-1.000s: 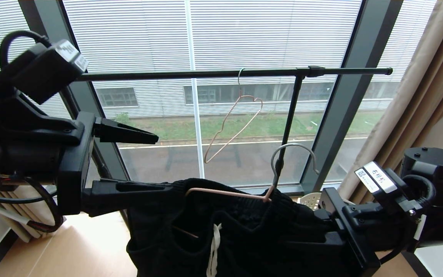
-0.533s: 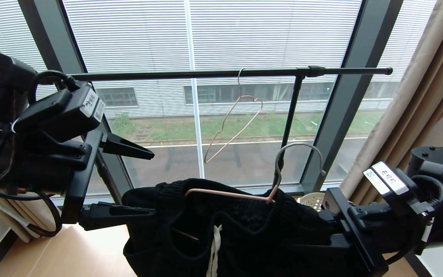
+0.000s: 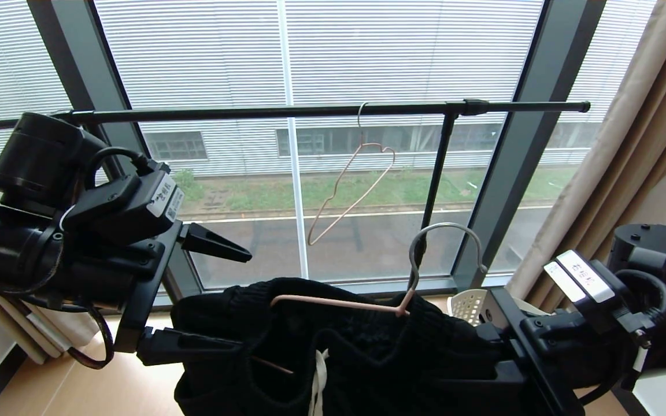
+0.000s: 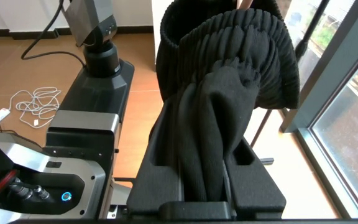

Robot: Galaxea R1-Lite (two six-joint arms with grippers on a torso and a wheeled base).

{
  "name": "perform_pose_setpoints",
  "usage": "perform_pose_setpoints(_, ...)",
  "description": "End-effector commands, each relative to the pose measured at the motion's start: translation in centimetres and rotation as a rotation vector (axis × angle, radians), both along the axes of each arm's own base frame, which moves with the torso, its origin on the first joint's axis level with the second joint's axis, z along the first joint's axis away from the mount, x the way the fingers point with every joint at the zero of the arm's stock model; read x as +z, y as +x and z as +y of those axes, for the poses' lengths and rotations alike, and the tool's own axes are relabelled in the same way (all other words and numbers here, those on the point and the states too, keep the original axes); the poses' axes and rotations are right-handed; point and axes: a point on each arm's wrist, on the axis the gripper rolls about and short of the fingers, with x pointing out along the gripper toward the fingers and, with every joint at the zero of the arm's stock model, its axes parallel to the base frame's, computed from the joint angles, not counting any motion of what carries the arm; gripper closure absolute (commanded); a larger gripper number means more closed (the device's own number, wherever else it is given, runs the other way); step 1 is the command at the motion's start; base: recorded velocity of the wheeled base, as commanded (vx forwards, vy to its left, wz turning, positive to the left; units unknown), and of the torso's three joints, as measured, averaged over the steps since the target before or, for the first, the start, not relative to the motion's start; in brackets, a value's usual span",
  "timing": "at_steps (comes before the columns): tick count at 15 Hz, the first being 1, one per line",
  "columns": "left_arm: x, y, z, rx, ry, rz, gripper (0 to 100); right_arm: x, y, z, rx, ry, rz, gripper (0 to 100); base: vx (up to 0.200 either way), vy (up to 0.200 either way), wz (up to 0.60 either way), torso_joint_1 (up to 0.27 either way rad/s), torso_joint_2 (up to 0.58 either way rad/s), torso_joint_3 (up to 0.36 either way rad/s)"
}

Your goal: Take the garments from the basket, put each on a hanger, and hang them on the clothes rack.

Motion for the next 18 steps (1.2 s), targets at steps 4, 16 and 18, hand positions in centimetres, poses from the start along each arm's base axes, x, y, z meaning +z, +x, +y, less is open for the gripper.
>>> perform_pose_setpoints(4,-1.4,0.9,-0.9,-0.036,0.003,0.062,0,0.1,-0.2,0.8,0.032,0.004,-0.007,100,0.000,0.000,0.00,0.000,0.00,0.000)
perform_pose_setpoints(16,-2.3,1.2,-2.2,-0.084,0.004,0.103,0,0.5,-0.2,1.8,0.097,0.027,-0.029,100,0.000,0.000,0.00,0.000,0.00,0.000)
perform_pose_setpoints(18,-2.6,1.1,-2.2,-0.086,0.008,0.117,0,0.5,-0.1,1.8,0.097,0.026,-0.027,100,0.000,0.000,0.00,0.000,0.00,0.000)
